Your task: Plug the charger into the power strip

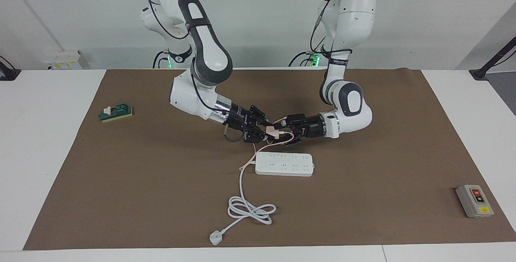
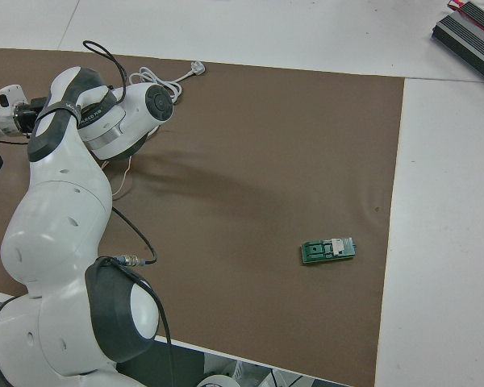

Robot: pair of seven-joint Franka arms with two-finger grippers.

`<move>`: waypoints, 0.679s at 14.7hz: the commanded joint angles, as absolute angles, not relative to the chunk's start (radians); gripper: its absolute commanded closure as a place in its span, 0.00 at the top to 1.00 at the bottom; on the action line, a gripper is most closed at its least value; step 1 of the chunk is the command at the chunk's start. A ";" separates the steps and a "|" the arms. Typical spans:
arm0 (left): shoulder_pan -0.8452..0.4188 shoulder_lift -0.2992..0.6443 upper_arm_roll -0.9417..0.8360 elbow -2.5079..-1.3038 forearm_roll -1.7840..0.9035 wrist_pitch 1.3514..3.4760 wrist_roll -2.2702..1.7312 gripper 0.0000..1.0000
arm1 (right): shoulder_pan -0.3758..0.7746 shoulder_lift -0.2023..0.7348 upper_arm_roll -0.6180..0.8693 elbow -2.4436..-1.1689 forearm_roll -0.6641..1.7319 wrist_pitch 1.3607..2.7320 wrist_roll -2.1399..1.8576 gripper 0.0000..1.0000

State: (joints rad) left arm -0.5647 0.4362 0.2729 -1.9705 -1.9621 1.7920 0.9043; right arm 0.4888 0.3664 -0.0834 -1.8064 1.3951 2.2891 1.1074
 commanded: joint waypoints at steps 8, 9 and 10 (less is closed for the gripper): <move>-0.586 0.442 0.287 -1.968 -1.988 1.832 0.962 1.00 | 0.474 0.364 -0.084 -1.824 1.355 2.253 1.060 0.00; -0.584 0.442 0.288 -1.968 -1.988 1.832 0.968 1.00 | 0.474 0.364 -0.086 -1.824 1.351 2.253 1.058 0.00; -0.581 0.442 0.288 -1.967 -1.987 1.832 0.969 1.00 | 0.474 0.364 -0.086 -1.825 1.350 2.253 1.058 0.00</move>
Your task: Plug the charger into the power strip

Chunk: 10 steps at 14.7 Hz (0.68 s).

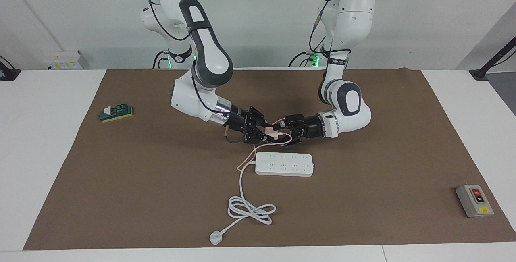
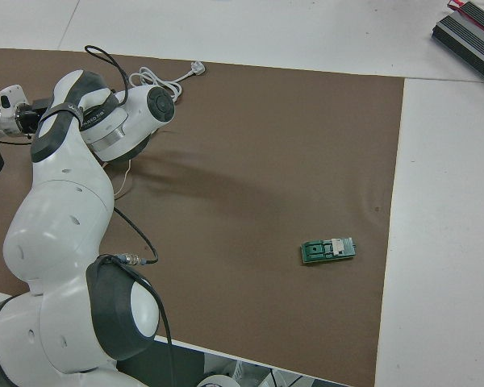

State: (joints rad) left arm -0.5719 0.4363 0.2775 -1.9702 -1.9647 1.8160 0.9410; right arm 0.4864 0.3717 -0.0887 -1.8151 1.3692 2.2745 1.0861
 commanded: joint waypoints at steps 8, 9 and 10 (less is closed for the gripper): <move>-0.574 0.443 0.288 -1.960 -1.982 1.827 0.969 1.00 | 0.454 0.364 -0.089 -1.812 1.273 2.166 1.058 0.00; -0.574 0.443 0.288 -1.960 -1.982 1.827 0.969 1.00 | 0.450 0.364 -0.089 -1.806 1.272 2.161 1.060 0.00; -0.574 0.443 0.288 -1.960 -1.982 1.825 0.968 1.00 | 0.440 0.367 -0.089 -1.790 1.263 2.152 1.060 0.00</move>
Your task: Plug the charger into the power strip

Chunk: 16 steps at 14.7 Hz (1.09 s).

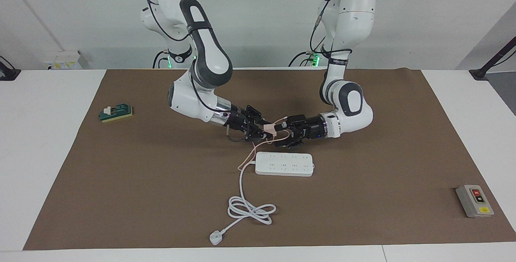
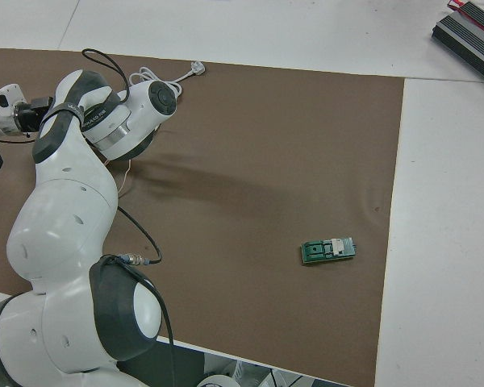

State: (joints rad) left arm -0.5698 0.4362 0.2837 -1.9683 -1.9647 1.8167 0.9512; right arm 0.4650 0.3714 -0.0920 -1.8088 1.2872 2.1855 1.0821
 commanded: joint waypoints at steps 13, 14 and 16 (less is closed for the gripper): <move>-0.572 0.448 0.290 -1.967 -1.979 1.833 0.973 1.00 | 0.428 0.402 -0.089 -1.721 1.232 2.128 1.063 0.00; -0.572 0.448 0.290 -1.965 -1.979 1.833 0.973 1.00 | 0.426 0.402 -0.089 -1.721 1.232 2.128 1.063 0.00; -0.574 0.448 0.290 -1.967 -1.979 1.832 0.974 1.00 | 0.429 0.408 -0.090 -1.721 1.232 2.129 1.060 0.00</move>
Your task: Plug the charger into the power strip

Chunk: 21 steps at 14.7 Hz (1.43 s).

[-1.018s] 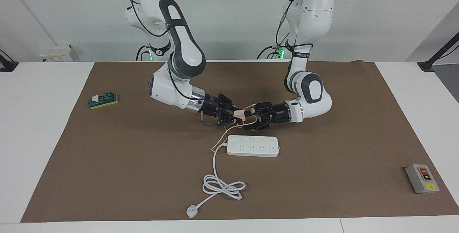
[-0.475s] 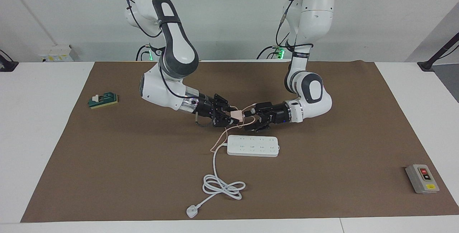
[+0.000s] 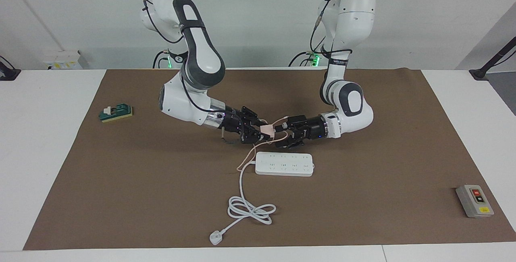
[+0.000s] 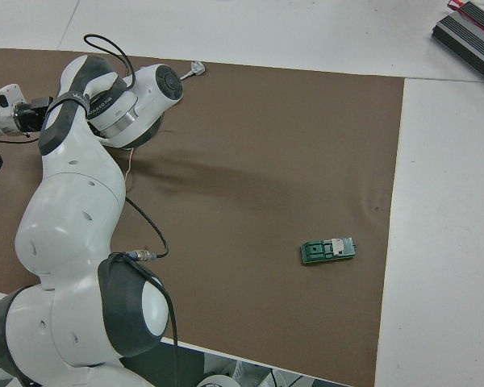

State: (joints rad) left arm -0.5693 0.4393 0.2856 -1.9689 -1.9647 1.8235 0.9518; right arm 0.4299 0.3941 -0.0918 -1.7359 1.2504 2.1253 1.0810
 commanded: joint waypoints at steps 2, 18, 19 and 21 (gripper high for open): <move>-0.578 0.442 0.290 -1.970 -1.979 1.827 0.977 1.00 | 0.430 0.408 -0.089 -1.721 1.232 2.129 1.060 0.00; -0.629 0.371 0.319 -2.045 -1.974 1.836 0.976 1.00 | 0.428 0.410 -0.089 -1.721 1.233 2.129 1.058 0.00; -0.629 0.370 0.319 -2.045 -1.974 1.836 0.971 1.00 | 0.426 0.410 -0.089 -1.723 1.233 2.129 1.058 0.00; -0.629 0.365 0.319 -2.043 -1.974 1.835 0.968 1.00 | 0.426 0.410 -0.089 -1.723 1.233 2.129 1.058 0.00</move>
State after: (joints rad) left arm -0.6012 0.3973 0.2964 -2.0132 -1.9645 1.8234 0.9618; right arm 0.4308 0.4010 -0.0917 -1.7356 1.2504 2.1258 1.0802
